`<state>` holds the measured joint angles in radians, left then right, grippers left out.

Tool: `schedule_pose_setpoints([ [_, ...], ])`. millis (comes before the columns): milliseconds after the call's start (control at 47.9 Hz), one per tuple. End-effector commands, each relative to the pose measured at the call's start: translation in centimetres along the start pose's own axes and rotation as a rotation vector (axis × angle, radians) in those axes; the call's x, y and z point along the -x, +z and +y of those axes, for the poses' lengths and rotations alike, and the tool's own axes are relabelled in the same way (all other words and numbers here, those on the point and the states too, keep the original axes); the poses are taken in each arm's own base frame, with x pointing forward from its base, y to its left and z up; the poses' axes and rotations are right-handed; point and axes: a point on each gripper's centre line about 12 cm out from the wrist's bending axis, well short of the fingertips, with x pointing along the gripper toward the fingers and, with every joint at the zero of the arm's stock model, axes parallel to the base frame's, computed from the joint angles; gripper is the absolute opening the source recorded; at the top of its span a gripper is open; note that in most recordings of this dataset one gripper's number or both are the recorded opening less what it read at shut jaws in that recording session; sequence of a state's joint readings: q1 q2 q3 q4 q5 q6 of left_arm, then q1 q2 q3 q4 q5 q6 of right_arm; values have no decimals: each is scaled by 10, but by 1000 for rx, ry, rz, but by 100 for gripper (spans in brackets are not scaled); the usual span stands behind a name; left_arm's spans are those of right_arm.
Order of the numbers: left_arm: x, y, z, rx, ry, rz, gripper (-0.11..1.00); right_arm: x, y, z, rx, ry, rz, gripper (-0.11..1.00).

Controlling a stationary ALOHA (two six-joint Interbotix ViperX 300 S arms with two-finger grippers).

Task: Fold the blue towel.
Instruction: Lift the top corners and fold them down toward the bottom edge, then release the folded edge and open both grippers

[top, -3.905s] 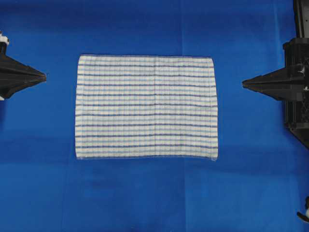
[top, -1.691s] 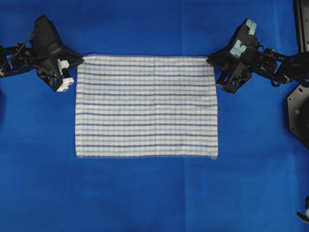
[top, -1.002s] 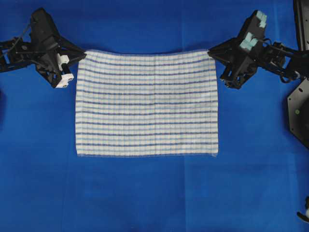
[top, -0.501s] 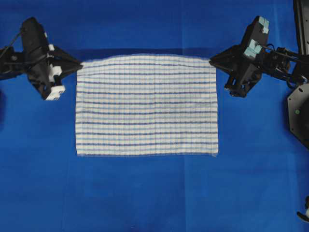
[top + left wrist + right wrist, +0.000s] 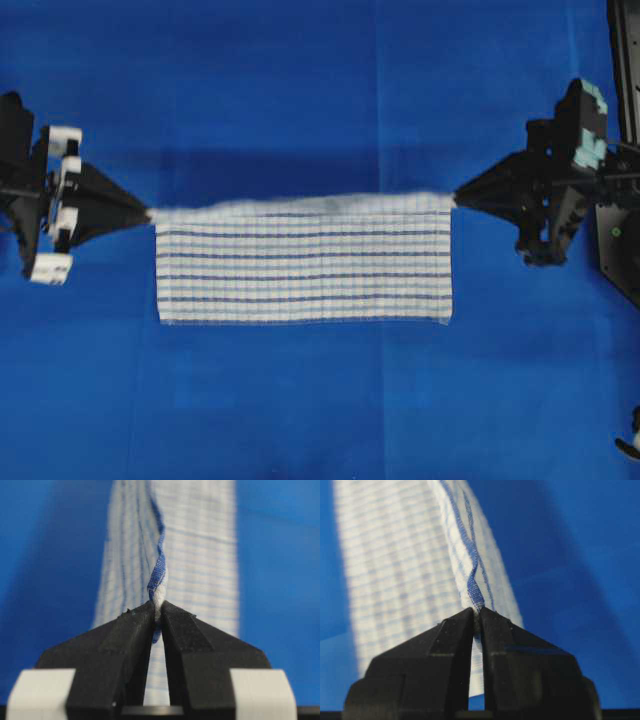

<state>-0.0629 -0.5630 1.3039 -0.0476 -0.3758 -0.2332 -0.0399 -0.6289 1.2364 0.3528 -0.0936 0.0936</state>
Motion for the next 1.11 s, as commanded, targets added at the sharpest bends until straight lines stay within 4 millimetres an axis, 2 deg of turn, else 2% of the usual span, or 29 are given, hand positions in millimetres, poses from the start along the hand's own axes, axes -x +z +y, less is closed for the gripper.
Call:
schedule_pose_setpoints([
  [0,1,2,-14,-2,-60,-7,5,2,-1,11,1,44,7,7],
  [104,-1,-3,-25,8,-104,19,5,2,-6,18,0,67,28,7],
  [271,-11,-8,-33,5,-118,65,5,-8,-15,21,3,61,86,7],
  [606,-45,-25,-41,-19,-107,186,5,-38,-39,34,59,55,200,7],
  [793,-51,-32,-42,-21,-101,220,7,-47,-44,42,77,63,229,7],
  [856,-50,-32,-42,-21,-102,219,13,-48,-44,45,83,69,230,7],
  [961,-49,-32,-42,-21,-102,219,38,-47,-45,46,85,74,232,11],
  [1023,-49,-32,-42,-22,-103,217,51,-47,-45,47,86,75,233,22],
  [1086,-47,-31,-41,-20,-98,219,61,-47,-44,47,86,76,232,39],
])
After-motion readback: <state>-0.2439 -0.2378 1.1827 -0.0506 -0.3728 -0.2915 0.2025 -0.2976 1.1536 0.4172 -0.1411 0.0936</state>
